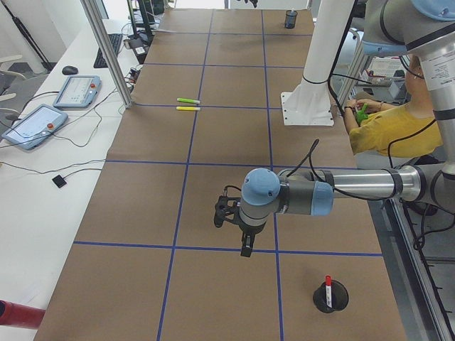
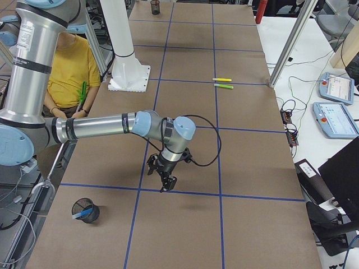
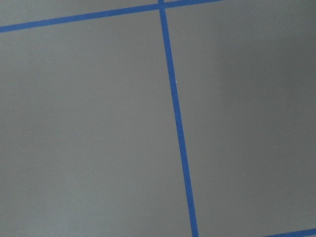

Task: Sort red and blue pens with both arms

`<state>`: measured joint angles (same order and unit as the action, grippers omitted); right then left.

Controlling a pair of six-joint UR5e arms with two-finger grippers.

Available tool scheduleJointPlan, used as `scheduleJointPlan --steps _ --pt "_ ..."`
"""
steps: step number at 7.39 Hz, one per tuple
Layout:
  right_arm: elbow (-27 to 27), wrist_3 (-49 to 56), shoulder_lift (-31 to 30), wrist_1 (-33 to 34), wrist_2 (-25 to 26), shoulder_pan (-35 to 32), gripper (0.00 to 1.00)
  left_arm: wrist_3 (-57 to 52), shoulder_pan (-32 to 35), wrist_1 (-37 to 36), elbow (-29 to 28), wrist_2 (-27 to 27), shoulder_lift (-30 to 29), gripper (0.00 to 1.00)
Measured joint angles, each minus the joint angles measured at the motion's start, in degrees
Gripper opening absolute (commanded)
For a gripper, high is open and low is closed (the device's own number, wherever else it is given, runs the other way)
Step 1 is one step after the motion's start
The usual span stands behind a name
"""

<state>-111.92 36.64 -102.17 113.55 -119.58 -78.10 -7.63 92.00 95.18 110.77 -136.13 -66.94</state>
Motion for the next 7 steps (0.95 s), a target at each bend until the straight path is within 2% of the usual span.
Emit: scheduleJointPlan --steps 3,5,7 --pt "4.2 -17.5 9.7 -2.8 -3.8 -6.3 0.98 0.1 0.0 0.0 -0.1 0.0 -0.2 1.0" --pt "8.3 -29.8 10.5 -11.4 -7.3 -9.3 0.98 0.2 -0.1 0.0 -0.1 0.0 -0.3 1.0" --pt "10.4 -35.3 7.8 -18.6 -9.8 -10.4 0.97 0.3 0.0 0.0 0.1 0.0 -0.4 1.0"
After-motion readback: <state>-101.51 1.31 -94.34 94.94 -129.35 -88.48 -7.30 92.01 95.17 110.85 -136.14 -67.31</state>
